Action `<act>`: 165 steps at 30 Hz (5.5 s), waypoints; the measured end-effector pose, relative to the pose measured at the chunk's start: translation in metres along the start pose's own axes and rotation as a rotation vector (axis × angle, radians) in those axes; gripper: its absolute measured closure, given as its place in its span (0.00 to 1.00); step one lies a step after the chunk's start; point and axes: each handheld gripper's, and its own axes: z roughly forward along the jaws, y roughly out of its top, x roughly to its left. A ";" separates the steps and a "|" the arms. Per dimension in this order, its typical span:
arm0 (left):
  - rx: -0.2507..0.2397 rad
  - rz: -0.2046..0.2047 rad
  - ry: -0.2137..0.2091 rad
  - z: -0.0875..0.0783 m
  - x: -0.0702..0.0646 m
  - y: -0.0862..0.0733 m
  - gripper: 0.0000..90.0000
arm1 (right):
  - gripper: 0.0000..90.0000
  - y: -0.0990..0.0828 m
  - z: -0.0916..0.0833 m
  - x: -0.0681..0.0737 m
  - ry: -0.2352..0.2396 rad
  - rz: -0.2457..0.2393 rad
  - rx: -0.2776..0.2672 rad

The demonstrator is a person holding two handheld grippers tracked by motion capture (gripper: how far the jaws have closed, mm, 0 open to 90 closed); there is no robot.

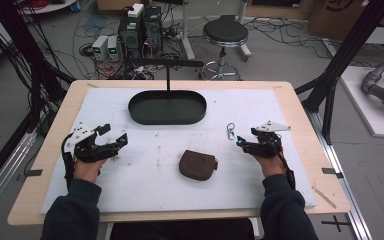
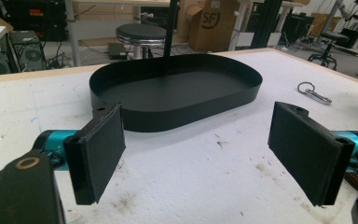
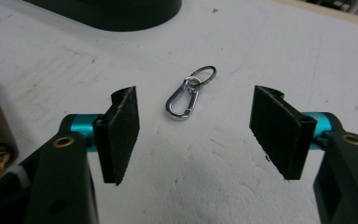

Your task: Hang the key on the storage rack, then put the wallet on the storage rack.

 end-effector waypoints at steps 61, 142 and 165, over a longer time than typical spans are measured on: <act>0.038 -0.009 -0.006 0.004 0.003 -0.003 0.23 | 1.00 0.058 0.065 0.000 0.084 -0.096 0.202; 0.031 -0.025 -0.020 -0.004 0.006 -0.005 0.24 | 0.22 0.097 -0.020 0.015 0.154 -0.146 -0.060; 0.030 -0.034 -0.012 -0.006 0.007 -0.007 0.24 | 0.22 0.038 0.004 0.053 0.279 -0.211 0.040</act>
